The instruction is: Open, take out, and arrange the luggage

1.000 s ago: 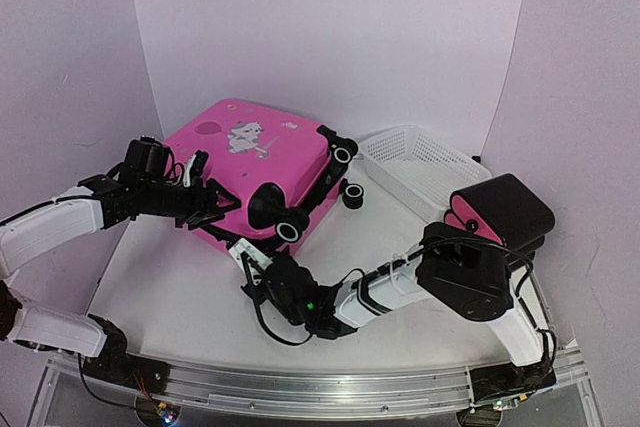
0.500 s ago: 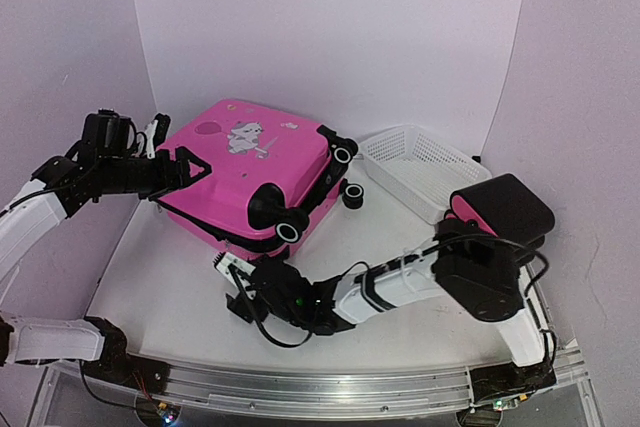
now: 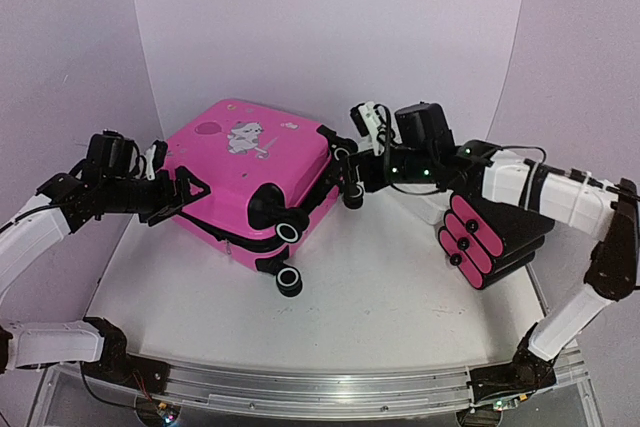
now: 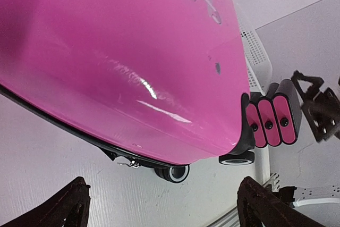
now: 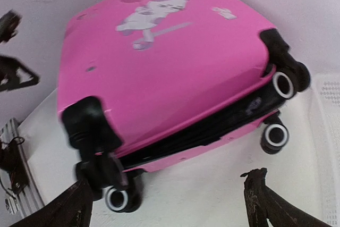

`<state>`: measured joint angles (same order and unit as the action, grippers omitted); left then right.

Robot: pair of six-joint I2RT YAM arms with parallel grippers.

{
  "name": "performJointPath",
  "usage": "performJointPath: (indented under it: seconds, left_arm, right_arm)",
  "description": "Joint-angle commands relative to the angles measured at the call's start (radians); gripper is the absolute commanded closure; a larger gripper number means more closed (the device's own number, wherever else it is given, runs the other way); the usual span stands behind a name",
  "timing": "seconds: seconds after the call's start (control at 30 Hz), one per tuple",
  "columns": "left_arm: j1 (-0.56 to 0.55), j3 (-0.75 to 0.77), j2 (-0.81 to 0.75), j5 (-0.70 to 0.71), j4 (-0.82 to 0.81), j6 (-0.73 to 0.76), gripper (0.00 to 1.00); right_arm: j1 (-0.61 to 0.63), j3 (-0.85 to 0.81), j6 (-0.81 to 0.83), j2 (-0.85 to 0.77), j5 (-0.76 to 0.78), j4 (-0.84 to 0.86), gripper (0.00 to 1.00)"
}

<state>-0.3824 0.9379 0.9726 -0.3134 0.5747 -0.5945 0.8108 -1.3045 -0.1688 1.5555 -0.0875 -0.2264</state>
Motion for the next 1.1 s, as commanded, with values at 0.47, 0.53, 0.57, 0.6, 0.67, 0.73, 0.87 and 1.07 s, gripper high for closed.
performJointPath:
  seconds: [0.47,0.53,0.57,0.6,0.67,0.73,0.87,1.07]
  left_arm:
    - [-0.137,-0.192,-0.002,-0.066,-0.194,-0.173,0.01]
    - [-0.144,-0.188,0.012,-0.076,-0.223,-0.181,0.01]
    - [-0.147,-0.186,0.015,-0.080,-0.234,-0.182,0.01]
    - [-0.148,-0.179,0.017,-0.080,-0.238,-0.180,0.01]
    - [-0.150,-0.171,0.020,-0.077,-0.239,-0.173,0.01]
    - [-0.150,-0.168,0.026,-0.075,-0.239,-0.170,0.01]
    - [-0.148,-0.175,0.041,-0.042,-0.241,-0.207,0.01]
    - [-0.108,-0.088,0.069,0.061,-0.183,-0.197,0.01]
  right_arm:
    - [-0.298,-0.932,0.450,0.792,-0.126,-0.287,0.02]
    - [-0.308,-0.989,0.490,0.855,-0.124,-0.295,0.02]
    - [-0.312,-1.023,0.502,0.882,-0.124,-0.299,0.02]
    - [-0.319,-1.058,0.507,0.909,-0.133,-0.306,0.02]
    - [-0.330,-1.150,0.501,0.961,-0.172,-0.315,0.02]
    - [-0.332,-1.223,0.495,1.010,-0.189,-0.320,0.02]
    - [-0.331,-1.288,0.449,1.050,-0.286,-0.323,0.28]
    - [-0.330,-1.225,0.407,1.014,-0.338,-0.324,0.67]
